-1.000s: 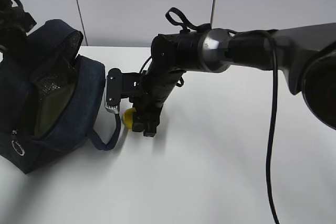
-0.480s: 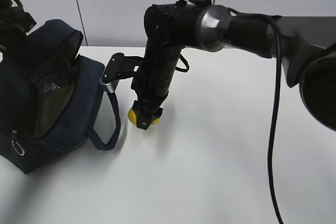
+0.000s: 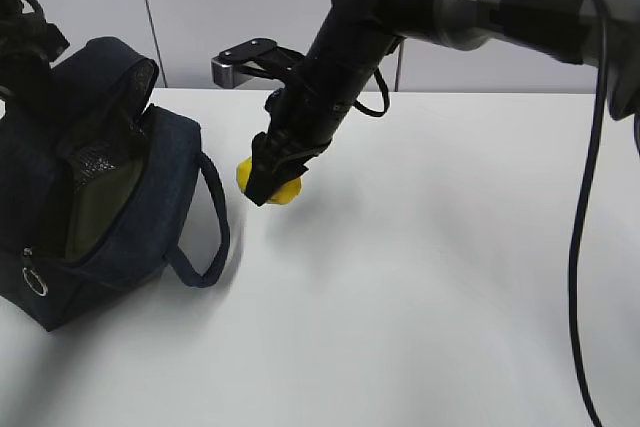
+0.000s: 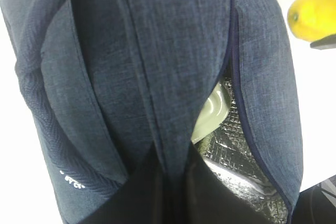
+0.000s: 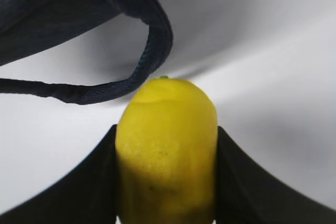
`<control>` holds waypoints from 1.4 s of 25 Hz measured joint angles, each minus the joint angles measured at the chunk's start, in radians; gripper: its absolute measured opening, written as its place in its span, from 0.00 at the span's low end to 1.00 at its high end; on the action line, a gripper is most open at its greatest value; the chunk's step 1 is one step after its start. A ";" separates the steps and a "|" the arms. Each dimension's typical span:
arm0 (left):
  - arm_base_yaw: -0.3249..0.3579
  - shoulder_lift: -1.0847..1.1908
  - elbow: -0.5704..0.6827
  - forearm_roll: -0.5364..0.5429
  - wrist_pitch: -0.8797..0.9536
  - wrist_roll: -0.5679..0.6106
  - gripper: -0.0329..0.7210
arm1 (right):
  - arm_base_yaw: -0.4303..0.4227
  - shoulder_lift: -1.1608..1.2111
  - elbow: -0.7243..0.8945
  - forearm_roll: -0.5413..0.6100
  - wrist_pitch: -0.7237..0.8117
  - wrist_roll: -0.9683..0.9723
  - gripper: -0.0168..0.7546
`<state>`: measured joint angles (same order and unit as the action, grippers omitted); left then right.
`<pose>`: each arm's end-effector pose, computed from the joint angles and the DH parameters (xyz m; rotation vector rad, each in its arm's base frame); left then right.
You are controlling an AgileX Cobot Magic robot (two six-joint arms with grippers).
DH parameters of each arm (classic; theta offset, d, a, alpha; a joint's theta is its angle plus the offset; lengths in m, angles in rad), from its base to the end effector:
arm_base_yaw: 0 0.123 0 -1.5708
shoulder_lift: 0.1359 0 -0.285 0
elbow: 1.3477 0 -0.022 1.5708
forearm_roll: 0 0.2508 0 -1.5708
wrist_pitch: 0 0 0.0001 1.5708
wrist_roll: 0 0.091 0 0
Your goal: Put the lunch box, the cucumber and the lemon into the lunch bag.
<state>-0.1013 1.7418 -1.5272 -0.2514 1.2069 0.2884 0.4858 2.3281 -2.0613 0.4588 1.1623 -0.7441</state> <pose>0.3552 -0.0574 0.2988 0.4679 2.8288 -0.3204 0.4203 0.2638 0.1984 -1.4584 2.3951 0.5827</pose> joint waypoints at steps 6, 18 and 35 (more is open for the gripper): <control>0.000 0.000 0.000 -0.003 0.000 0.000 0.05 | -0.032 -0.024 0.000 0.130 0.050 0.008 0.45; 0.000 0.000 0.000 -0.013 0.005 0.000 0.05 | -0.006 -0.091 0.025 0.488 0.029 -0.034 0.44; 0.000 0.000 0.000 -0.018 0.010 0.002 0.05 | 0.147 0.031 0.029 0.512 -0.321 -0.014 0.44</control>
<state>-0.1013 1.7418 -1.5272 -0.2694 1.2170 0.2907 0.6325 2.3591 -2.0326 0.9711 0.8412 -0.7579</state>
